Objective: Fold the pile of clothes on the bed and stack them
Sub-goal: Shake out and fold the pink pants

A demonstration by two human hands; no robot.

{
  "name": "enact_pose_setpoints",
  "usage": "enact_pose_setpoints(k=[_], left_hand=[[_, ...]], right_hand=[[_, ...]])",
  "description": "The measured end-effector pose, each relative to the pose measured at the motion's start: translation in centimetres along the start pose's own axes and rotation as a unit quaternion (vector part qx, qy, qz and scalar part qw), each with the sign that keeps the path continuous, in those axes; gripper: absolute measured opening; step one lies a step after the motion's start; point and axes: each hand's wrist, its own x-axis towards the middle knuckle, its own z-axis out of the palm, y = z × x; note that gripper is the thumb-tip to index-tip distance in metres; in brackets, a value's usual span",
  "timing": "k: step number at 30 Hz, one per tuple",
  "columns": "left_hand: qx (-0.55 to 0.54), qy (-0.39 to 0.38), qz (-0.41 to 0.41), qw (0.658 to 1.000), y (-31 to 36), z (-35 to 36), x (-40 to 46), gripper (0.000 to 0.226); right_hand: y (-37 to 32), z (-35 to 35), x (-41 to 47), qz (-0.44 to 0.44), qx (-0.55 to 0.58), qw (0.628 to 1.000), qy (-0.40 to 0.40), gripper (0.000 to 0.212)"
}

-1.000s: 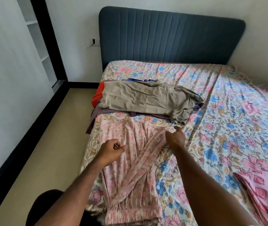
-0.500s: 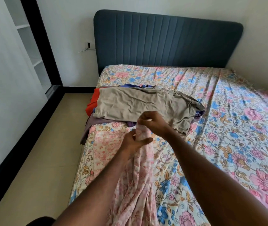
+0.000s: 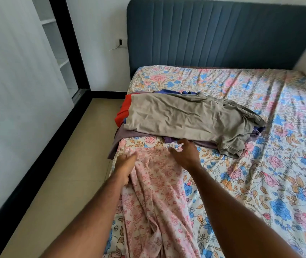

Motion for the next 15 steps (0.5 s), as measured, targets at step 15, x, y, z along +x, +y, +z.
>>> enact_pose_setpoints(k=[15], left_hand=[[-0.054,0.001,0.041,0.998,2.6,-4.0,0.2,0.046]], right_hand=[[-4.1,-2.3,0.9,-0.131,0.227,0.956,-0.132,0.023]])
